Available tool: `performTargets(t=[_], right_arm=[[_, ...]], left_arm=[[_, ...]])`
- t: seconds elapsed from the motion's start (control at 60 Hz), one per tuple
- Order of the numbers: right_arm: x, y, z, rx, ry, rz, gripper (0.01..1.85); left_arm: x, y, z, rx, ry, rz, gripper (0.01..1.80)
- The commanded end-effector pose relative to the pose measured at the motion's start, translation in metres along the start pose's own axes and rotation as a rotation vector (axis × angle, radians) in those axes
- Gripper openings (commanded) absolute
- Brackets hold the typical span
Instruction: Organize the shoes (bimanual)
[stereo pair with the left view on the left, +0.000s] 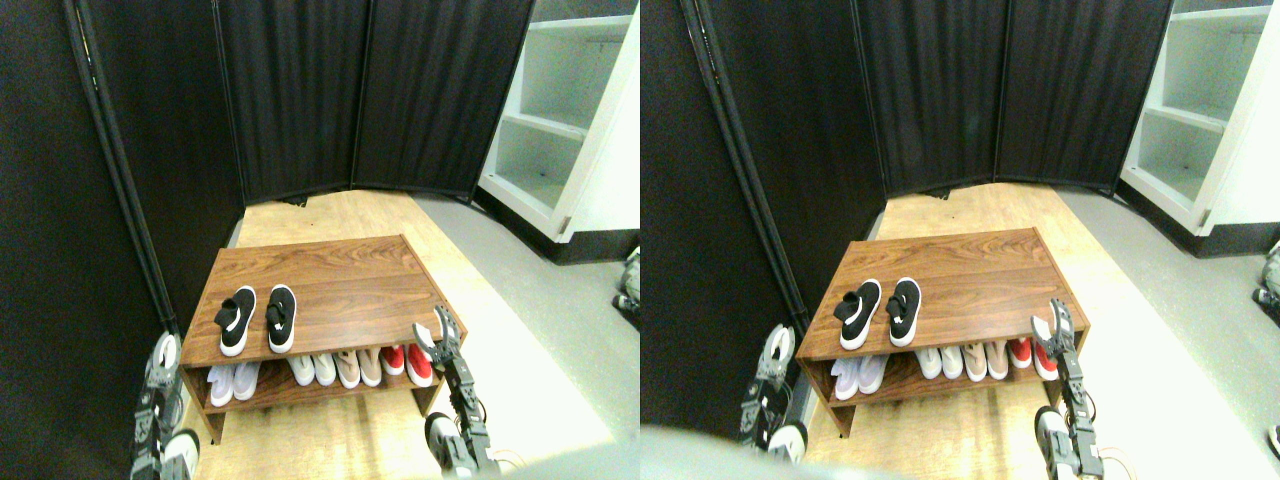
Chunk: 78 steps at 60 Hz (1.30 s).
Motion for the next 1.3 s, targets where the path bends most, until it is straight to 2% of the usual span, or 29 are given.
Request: performTargets(t=[0.017, 0.083, 0.333, 0.433, 0.45, 0.5, 0.65, 0.717, 0.85, 1.017, 1.05, 1.167, 1.3], right_arm=[[0.002, 0.002, 0.003, 0.003, -0.024, 0.018, 0.40], [0.002, 0.001, 0.003, 0.000, -0.027, 0.026, 0.40], [0.001, 0.000, 0.004, 0.000, -0.031, 0.029, 0.40], [0.002, 0.000, 0.004, 0.006, -0.028, 0.021, 0.41], [0.001, 0.000, 0.004, 0.005, -0.027, 0.019, 0.41], [0.001, 0.001, 0.004, 0.012, -0.027, 0.015, 0.41], [0.001, 0.001, 0.005, 0.018, -0.031, 0.018, 0.41], [0.001, 0.000, 0.006, 0.019, -0.028, 0.014, 0.41], [0.000, -0.002, 0.007, 0.039, -0.023, -0.007, 0.40], [0.000, -0.003, 0.008, 0.034, -0.027, -0.007, 0.40], [0.000, -0.004, 0.008, 0.033, -0.024, -0.008, 0.40], [0.000, -0.004, 0.009, 0.042, -0.027, -0.010, 0.40], [0.000, -0.004, 0.009, 0.021, -0.029, -0.008, 0.40]], left_arm=[[0.013, -0.004, 0.006, 0.033, -0.006, 0.018, 0.01], [0.022, -0.007, 0.007, 0.115, 0.030, 0.023, 0.01], [0.047, -0.009, 0.000, 0.120, 0.105, 0.083, 0.01], [0.056, -0.009, -0.008, 0.144, 0.132, 0.100, 0.01], [0.060, -0.009, -0.012, 0.148, 0.155, 0.101, 0.01], [0.062, -0.009, -0.016, 0.155, 0.171, 0.115, 0.01], [0.070, -0.009, -0.037, 0.185, 0.233, 0.155, 0.01], [0.073, -0.004, -0.044, 0.203, 0.273, 0.136, 0.01], [0.078, 0.008, -0.061, 0.251, 0.277, 0.207, 0.01], [0.083, 0.019, -0.074, 0.283, 0.312, 0.214, 0.01], [0.083, 0.021, -0.078, 0.302, 0.300, 0.252, 0.01], [0.081, 0.024, -0.084, 0.306, 0.307, 0.284, 0.01], [0.080, 0.026, -0.089, 0.297, 0.331, 0.284, 0.01]])
